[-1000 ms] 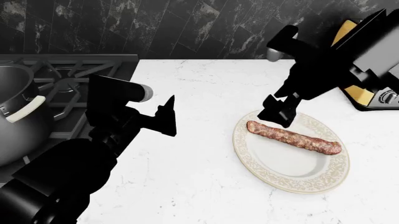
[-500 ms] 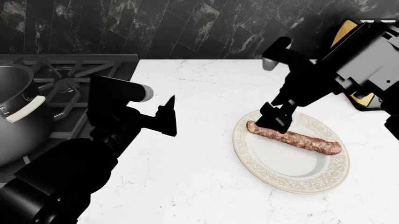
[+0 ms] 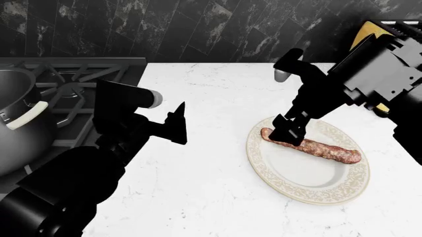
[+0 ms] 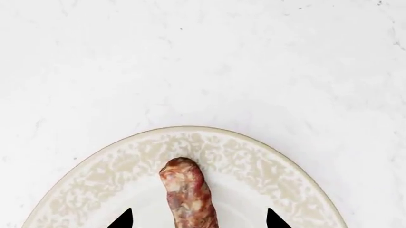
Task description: Frozen meat rests on a plate on the counter. Retrieve the meat and place it in a pot on a burner. Then turn the burner on.
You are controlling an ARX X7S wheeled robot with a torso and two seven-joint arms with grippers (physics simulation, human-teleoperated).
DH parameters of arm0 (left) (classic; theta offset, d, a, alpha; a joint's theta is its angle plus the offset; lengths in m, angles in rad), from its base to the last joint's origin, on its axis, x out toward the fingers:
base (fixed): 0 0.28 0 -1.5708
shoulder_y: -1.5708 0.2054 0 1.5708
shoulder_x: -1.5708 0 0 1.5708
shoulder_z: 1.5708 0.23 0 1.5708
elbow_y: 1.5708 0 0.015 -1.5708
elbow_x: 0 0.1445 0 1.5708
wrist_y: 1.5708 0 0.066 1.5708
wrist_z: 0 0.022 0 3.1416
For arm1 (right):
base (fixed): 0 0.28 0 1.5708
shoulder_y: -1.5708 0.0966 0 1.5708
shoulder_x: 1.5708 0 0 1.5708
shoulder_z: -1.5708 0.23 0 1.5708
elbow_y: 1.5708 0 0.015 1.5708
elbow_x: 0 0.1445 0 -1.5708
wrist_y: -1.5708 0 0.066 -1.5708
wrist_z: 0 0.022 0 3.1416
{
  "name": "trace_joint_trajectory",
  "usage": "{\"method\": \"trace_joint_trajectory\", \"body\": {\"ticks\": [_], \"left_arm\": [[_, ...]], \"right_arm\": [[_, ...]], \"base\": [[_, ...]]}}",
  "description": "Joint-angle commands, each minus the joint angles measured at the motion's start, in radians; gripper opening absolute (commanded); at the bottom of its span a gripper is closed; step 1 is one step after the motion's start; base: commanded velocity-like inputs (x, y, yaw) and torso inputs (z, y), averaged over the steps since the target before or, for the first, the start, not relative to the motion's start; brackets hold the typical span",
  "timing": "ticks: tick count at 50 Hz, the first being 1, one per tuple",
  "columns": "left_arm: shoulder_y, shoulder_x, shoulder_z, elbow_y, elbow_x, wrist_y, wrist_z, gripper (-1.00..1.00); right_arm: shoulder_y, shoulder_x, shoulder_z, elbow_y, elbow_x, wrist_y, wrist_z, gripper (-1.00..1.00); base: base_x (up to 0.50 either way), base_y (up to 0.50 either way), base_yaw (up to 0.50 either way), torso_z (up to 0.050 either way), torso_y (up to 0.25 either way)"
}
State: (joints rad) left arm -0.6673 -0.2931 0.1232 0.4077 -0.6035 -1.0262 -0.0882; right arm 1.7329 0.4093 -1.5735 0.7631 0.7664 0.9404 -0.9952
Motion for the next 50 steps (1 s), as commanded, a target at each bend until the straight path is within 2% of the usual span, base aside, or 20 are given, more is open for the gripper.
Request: {"method": "trace_joint_trajectory", "body": {"ticks": [1,38,39,50], "left_arm": [[-0.003,-0.001,0.002,-0.007,-0.004,0.005,-0.002,1.0],[-0.012,-0.005,0.007,-0.035,-0.015,0.02,-0.01,1.0],[-0.013,-0.006,0.006,-0.035,-0.016,0.021,-0.008,1.0],[-0.018,-0.009,-0.009,-0.01,-0.04,0.002,-0.019,1.0]], "right_arm": [[-0.016,-0.017,-0.009,0.034,-0.009,-0.015,-0.019,1.0],[-0.044,-0.037,-0.047,0.077,-0.034,-0.015,-0.054,1.0],[-0.043,-0.036,-0.044,0.073,-0.034,-0.013,-0.048,-1.0],[-0.024,-0.002,-0.026,-0.016,-0.015,0.031,0.004,-1.0]], "base": [[0.0,0.0,0.0,0.0,0.0],[0.0,0.0,0.0,0.0,0.0],[0.0,0.0,0.0,0.0,0.0],[0.0,0.0,0.0,0.0,0.0]]}}
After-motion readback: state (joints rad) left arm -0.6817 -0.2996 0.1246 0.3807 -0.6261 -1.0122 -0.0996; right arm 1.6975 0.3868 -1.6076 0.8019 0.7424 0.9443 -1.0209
